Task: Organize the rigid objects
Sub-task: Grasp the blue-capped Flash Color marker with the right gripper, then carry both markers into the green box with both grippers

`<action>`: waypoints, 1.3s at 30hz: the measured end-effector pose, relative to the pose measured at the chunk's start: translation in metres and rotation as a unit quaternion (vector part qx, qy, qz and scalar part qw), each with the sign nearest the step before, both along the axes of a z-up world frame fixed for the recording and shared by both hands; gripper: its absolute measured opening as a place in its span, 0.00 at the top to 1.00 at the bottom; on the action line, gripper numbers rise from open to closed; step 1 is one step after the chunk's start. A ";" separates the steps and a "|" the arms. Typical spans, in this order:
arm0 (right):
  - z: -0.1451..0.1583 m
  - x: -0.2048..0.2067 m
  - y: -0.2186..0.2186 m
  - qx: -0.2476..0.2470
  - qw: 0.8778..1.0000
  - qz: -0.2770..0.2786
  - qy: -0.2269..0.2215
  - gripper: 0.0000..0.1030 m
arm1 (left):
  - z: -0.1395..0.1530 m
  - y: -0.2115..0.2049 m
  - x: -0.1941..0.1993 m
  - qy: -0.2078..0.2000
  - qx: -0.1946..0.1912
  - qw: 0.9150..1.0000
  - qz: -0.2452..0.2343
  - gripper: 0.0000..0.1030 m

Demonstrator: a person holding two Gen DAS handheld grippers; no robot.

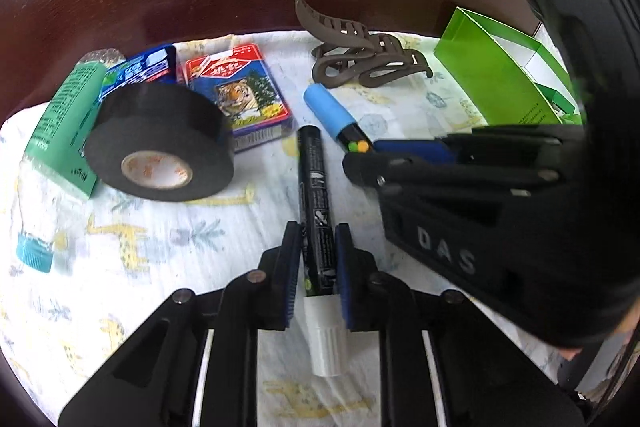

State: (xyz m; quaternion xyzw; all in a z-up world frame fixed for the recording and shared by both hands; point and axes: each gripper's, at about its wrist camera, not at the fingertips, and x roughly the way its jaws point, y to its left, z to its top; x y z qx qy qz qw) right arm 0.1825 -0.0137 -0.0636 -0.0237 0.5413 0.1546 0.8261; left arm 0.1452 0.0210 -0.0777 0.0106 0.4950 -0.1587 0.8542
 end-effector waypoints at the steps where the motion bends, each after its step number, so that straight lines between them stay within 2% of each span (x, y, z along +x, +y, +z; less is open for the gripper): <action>1: 0.000 -0.001 -0.004 0.007 1.000 0.000 0.002 0.83 | 0.000 0.001 0.002 0.000 -0.001 1.000 0.000 0.86; 5: 0.004 -0.006 -0.017 0.024 1.000 0.002 0.003 0.83 | 0.003 0.002 0.000 0.001 -0.014 1.000 0.009 0.86; 7: 0.015 -0.014 -0.038 0.034 0.999 0.002 -0.005 0.83 | 0.009 0.004 -0.003 -0.004 -0.017 1.000 0.014 0.86; 15: 0.058 -0.034 -0.079 0.071 0.996 -0.009 -0.055 0.83 | 0.050 -0.013 -0.015 -0.049 -0.021 0.999 0.003 0.86; 20: 0.086 -0.042 -0.118 0.092 0.990 -0.044 -0.096 0.83 | 0.080 -0.050 -0.014 -0.085 -0.019 0.996 -0.030 0.86; 28: 0.117 -0.048 -0.198 0.109 0.977 -0.123 -0.138 0.83 | 0.108 -0.126 0.002 -0.110 -0.011 0.989 -0.097 0.86; 33: 0.120 -0.046 -0.247 0.110 0.969 -0.172 -0.142 0.83 | 0.114 -0.172 0.016 -0.098 -0.021 0.987 -0.122 0.86; 39: 0.106 -0.048 -0.296 0.124 0.960 -0.216 -0.129 0.83 | 0.107 -0.224 0.031 -0.084 -0.003 0.987 -0.139 0.86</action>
